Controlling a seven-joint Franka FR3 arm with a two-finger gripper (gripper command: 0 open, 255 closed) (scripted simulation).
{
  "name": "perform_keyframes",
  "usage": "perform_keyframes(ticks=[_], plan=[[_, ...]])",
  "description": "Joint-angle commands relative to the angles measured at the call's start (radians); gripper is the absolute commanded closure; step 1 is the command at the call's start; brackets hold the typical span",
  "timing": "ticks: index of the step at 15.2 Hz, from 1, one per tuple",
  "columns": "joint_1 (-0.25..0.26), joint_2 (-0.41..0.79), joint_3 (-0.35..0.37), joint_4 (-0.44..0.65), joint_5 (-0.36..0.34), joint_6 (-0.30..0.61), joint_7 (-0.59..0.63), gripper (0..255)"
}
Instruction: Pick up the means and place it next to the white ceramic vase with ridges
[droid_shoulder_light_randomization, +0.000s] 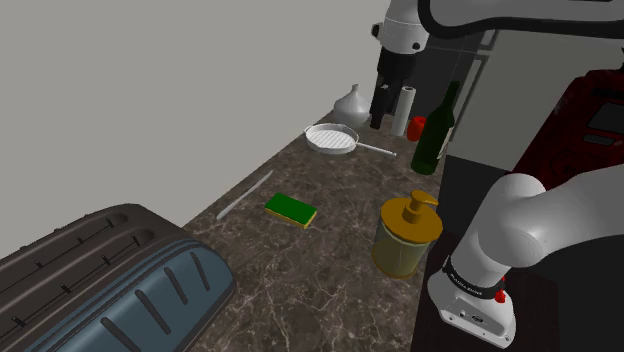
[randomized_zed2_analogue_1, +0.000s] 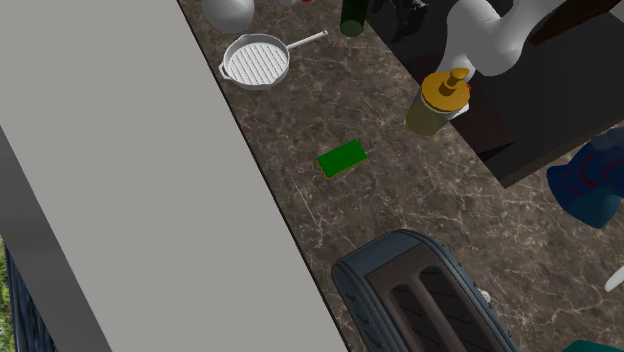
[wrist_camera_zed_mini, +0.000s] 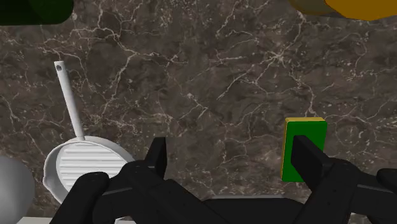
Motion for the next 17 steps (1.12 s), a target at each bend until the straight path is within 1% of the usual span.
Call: perform_keyframes(ticks=[1, 5, 10, 14, 17], plan=[[0.0, 0.0, 0.0, 0.0, 0.0, 0.0, 0.0, 0], [-0.023, 0.046, 0.105, -0.027, 0.071, 0.055, 0.231, 0], [-0.058, 0.154, 0.234, -0.015, 0.144, 0.137, 0.516, 0], [-0.095, 0.274, 0.333, 0.03, 0.177, 0.208, 0.743, 0], [-0.126, 0.382, 0.401, 0.081, 0.178, 0.26, 0.915, 0]])
